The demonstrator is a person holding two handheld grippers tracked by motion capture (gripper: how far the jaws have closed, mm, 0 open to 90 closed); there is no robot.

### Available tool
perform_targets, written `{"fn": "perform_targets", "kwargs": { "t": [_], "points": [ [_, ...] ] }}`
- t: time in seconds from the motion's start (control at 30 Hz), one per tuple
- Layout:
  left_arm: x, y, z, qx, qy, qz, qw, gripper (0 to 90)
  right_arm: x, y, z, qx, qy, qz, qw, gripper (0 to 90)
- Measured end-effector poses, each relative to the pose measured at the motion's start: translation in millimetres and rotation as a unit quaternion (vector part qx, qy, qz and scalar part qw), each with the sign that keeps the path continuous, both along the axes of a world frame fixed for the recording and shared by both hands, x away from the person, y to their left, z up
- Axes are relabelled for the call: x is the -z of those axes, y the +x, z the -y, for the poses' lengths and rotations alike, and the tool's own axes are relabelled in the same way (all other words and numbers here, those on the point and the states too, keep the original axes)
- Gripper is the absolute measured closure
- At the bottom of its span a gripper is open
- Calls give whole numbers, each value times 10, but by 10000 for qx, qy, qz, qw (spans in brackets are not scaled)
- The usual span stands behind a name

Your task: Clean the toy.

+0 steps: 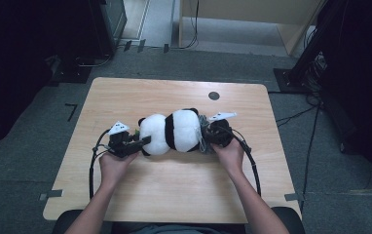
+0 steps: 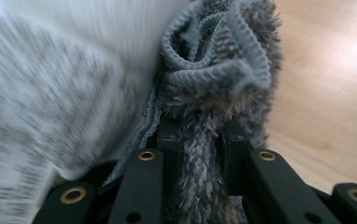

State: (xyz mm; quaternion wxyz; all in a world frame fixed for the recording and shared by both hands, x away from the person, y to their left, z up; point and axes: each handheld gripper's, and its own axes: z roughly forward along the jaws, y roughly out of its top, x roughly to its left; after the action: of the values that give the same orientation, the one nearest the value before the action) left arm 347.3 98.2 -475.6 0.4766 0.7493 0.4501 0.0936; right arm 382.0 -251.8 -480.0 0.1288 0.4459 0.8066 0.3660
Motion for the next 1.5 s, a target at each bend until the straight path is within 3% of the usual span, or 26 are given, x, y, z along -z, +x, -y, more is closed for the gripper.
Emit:
{"fn": "perform_targets", "kwargs": {
  "t": [0.1,0.43,0.57,0.8,0.97,1.17,1.27,1.5],
  "points": [
    [-3,-3,-3,5,2,-12,10000,585,57,3,14,-5,28,-13,10000,755],
    [1,-1,-5,-15,-44,-17,10000,586,-80,35,230,264,276,112,9992,754],
    [-9,-3,3,-8,-13,-18,10000,586,-238,104,341,449,516,206,9974,754],
    [-10,-5,0,1,-7,-19,10000,586,-614,120,336,396,507,535,9965,754],
    [-9,-1,-2,6,-17,-27,10000,586,-765,143,272,290,590,603,9960,752],
    [-10,2,2,-1,-7,-36,10000,589,-712,197,51,9,751,502,9959,753],
    [-8,4,-2,-12,-12,-62,10000,588,-649,214,-32,40,759,483,9959,757],
    [-1,8,1,-17,-34,-41,10000,590,-537,199,-26,120,900,472,9948,759]
  ]
}}
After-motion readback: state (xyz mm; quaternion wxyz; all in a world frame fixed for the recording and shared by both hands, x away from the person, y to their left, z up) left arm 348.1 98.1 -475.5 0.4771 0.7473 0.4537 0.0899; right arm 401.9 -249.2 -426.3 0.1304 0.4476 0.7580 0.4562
